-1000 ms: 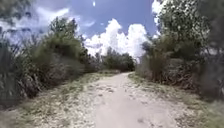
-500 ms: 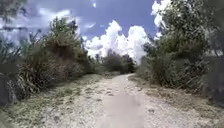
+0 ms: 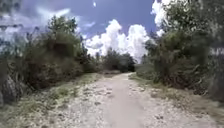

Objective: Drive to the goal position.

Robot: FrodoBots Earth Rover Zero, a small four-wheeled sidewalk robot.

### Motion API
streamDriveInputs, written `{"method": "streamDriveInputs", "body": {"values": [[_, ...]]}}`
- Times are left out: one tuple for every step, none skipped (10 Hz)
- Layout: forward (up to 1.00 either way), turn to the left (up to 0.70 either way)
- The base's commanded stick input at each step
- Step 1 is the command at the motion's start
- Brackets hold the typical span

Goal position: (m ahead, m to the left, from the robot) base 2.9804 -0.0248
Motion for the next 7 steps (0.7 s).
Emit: {"method": "streamDriveInputs", "body": {"values": [[0.50, 0.00], [0.50, 0.00], [0.50, 0.00], [0.50, 0.30], [0.50, 0.49], [0.50, 0.50], [0.50, 0.40]]}}
